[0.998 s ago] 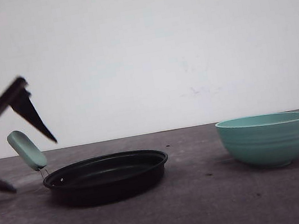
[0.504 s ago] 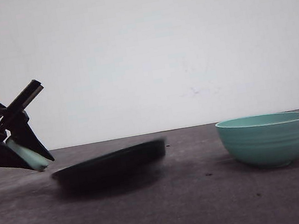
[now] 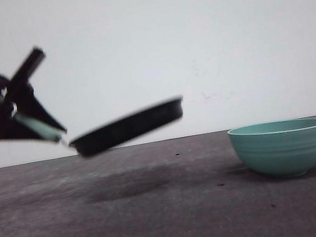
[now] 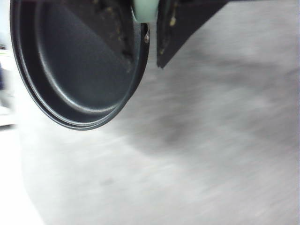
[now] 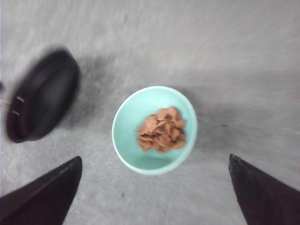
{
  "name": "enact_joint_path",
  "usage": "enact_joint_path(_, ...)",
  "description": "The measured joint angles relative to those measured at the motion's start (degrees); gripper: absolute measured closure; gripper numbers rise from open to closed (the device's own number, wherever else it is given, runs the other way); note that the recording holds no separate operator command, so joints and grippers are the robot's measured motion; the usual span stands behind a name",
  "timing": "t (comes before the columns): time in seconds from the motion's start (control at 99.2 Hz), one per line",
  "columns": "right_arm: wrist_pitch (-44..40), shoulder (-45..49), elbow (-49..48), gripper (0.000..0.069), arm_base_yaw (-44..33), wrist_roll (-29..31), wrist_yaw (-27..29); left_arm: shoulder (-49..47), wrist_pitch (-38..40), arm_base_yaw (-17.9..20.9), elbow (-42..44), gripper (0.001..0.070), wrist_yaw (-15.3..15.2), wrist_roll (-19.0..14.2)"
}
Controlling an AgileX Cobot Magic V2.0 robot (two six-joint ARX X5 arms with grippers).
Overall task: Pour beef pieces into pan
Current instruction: 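Lower the right gripper to the green bowl rim and grasp it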
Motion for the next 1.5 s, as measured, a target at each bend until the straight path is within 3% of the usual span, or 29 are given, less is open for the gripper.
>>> enact_joint_path(0.101,4.22,6.93,0.0,0.0098,0.0,-0.5,0.0,-2.89,-1.86,-1.27,0.22,0.067,0.0,0.0)
enact_joint_path(0.252,9.03,16.87,0.0,0.0318,-0.02,-2.82,0.44,-5.86,-3.74,-3.45,0.22,0.067,0.0,0.0)
enact_joint_path(0.343,10.1,21.94,0.0,0.0381,-0.04,-3.72,0.42,-7.06,-5.73,-5.03,0.22,0.067,-0.02,0.02)
enact_joint_path(0.585,10.19,31.5,0.0,0.0403,-0.07,-4.48,0.42,-7.34,-8.39,-8.2,0.22,0.067,-0.77,0.98)
enact_joint_path(0.938,15.56,32.22,0.0,0.0406,-0.04,-4.5,0.31,-7.34,-8.41,-10.16,0.24,0.067,-3.91,1.36)
enact_joint_path(1.16,15.56,32.22,0.0,0.0579,-0.04,-5.84,-0.17,-7.34,-8.61,-11.69,0.24,0.067,-5.7,1.38)
enact_joint_path(1.412,15.52,32.22,0.0,0.0599,-0.04,-6.47,-0.17,-7.34,-8.81,-13.31,0.24,0.067,-5.9,1.38)
enact_joint_path(1.503,15.45,32.22,0.0,0.0599,0.07,-6.47,-0.57,-7.34,-10.27,-14.29,0.24,0.067,-7.41,1.38)
